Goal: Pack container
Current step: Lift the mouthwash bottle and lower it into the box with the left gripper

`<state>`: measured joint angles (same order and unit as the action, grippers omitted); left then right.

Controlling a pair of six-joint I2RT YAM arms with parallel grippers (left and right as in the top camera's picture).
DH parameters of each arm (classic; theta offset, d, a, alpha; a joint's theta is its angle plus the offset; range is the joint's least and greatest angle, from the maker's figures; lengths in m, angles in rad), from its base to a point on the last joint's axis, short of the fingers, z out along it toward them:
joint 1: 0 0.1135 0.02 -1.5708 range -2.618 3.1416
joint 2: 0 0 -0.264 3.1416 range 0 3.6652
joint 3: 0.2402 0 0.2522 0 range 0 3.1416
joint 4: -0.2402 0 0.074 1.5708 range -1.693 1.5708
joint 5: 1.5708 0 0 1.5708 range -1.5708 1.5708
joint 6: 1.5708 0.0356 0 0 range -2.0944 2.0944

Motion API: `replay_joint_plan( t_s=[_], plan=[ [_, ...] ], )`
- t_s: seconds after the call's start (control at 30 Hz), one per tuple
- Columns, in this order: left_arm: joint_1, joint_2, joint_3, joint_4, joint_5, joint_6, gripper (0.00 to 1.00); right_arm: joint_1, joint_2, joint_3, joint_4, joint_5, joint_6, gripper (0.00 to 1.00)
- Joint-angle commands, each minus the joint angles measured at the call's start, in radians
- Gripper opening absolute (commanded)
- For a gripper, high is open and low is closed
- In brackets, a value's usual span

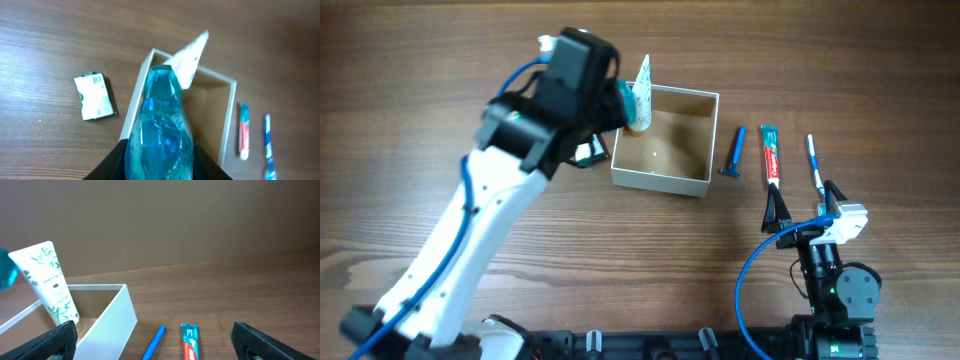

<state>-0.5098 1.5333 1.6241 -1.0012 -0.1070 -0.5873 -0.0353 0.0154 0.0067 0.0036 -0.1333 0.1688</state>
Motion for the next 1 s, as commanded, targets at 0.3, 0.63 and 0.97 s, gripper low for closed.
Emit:
replay_joint_plan(
  t_s=[0.3, 0.63, 0.97],
  plan=[
    [-0.007, 0.038, 0.014, 0.012, 0.136, 0.14, 0.17, 0.005, -0.012, -0.002, 0.004, 0.014, -0.012, 1.0],
    [-0.007, 0.079, 0.014, -0.071, 0.132, 0.165, 0.18, 0.005, -0.012, -0.002, 0.004, 0.014, -0.011, 1.0],
    [-0.006, 0.154, 0.014, -0.04, 0.102, 0.165, 0.19, 0.005, -0.012, -0.002, 0.004, 0.014, -0.011, 1.0]
  ],
)
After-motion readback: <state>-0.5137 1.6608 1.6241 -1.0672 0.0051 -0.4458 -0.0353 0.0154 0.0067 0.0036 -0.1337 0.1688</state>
